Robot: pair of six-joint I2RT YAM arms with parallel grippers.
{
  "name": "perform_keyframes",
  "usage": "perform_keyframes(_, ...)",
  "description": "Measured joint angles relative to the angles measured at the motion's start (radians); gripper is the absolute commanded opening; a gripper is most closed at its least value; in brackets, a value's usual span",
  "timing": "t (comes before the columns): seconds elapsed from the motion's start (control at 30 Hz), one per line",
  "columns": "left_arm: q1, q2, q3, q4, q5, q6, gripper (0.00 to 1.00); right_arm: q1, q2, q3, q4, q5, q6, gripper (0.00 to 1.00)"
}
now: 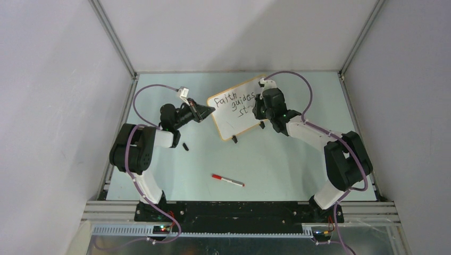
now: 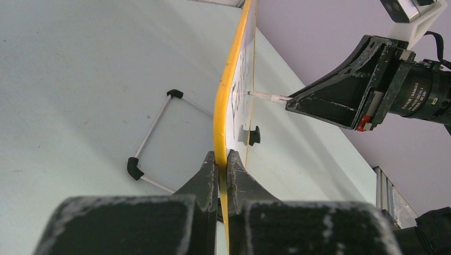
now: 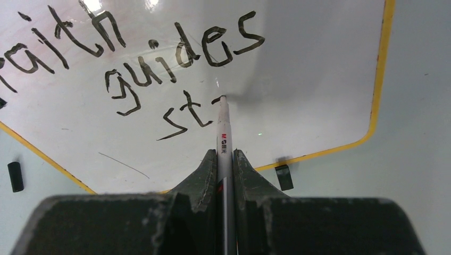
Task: Write a sentence on the whiteboard
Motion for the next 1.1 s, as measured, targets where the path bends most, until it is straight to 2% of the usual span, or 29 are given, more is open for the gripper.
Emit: perform_keyframes(1.1, 0.0, 0.0, 0.0, 0.0, 0.0, 0.0, 0.0, -0.005, 0.006, 0.02, 0.003, -0.014, 0.0, 0.0)
